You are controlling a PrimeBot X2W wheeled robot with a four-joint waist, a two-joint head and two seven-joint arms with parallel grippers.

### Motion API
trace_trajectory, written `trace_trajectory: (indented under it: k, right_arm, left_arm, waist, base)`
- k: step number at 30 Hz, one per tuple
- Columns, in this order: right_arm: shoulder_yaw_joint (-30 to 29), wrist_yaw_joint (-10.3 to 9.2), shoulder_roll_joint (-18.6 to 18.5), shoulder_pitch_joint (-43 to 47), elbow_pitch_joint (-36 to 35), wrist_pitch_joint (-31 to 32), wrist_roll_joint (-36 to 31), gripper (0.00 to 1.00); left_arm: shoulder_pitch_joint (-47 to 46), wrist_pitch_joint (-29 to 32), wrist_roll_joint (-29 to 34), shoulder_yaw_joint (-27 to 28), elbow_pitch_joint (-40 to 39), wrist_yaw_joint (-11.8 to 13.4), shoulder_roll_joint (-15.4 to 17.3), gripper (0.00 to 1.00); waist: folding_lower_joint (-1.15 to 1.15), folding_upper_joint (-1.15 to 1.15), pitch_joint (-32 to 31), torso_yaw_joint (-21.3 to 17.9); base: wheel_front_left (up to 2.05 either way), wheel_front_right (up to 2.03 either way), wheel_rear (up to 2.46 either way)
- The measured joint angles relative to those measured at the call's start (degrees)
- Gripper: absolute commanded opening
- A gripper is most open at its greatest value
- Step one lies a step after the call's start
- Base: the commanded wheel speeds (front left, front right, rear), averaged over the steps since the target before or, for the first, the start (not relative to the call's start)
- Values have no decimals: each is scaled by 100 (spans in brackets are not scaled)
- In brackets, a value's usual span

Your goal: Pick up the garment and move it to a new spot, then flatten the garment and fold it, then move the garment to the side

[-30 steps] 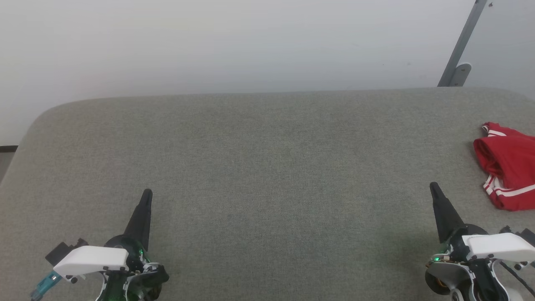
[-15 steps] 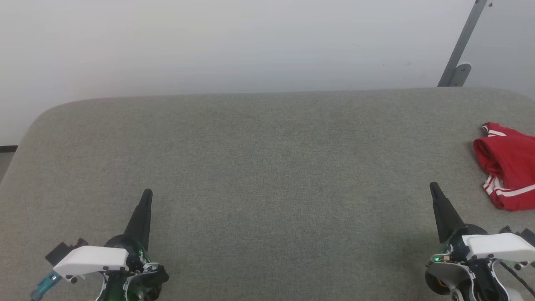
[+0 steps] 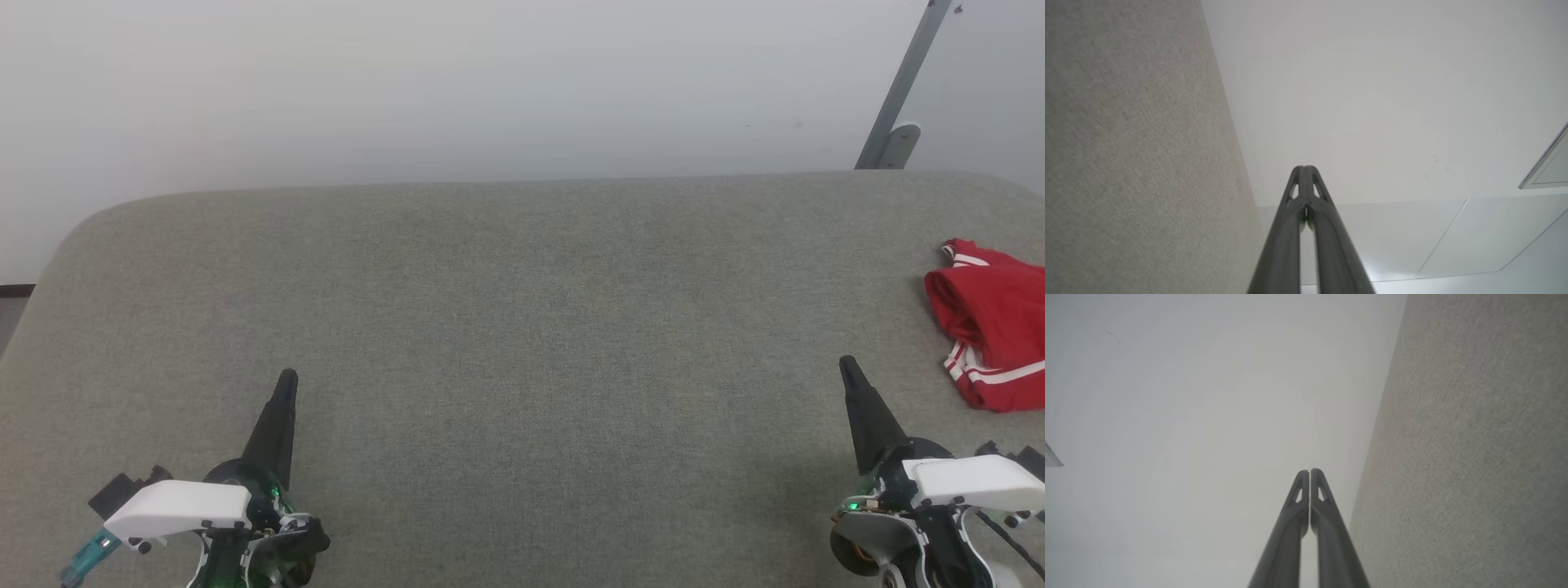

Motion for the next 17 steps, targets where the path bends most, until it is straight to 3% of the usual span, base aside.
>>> trace_trajectory:
  k: [17]
  right_arm:
    - [0,0,0,0,-1,0,0,0]
  left_arm:
    - [0,0,0,0,0,1,0,0]
  waist:
    - [0,0,0,0]
  base:
    - [0,0,0]
